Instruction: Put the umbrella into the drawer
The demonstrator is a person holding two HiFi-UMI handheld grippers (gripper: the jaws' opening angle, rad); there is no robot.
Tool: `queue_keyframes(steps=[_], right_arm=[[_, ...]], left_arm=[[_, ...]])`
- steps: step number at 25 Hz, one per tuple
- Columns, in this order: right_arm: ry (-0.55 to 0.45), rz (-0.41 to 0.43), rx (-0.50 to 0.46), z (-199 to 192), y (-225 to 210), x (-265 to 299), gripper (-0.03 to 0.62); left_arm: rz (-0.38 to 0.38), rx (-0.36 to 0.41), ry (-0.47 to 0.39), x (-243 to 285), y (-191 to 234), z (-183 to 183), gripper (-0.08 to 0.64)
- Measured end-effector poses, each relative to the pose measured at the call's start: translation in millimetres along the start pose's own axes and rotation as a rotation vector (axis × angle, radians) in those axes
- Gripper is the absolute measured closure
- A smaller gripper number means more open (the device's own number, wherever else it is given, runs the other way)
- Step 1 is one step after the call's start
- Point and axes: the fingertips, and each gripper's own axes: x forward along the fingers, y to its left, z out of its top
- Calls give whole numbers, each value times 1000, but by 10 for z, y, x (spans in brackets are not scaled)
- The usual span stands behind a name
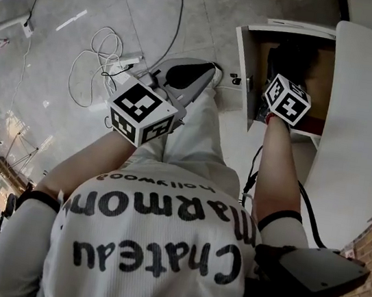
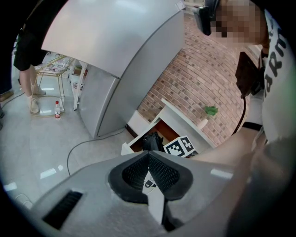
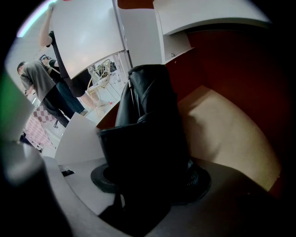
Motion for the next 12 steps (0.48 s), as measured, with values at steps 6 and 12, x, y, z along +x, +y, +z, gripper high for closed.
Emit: queue_keyframes(steps=[6,12], right_arm=[[27,-1,-4,-41,-7,74,333],[33,-1,4,-48,-20,103,333]], left_arm=[[5,-12,3,-10,31,-41,543],[2,-4,14,-27,50,-57,543]])
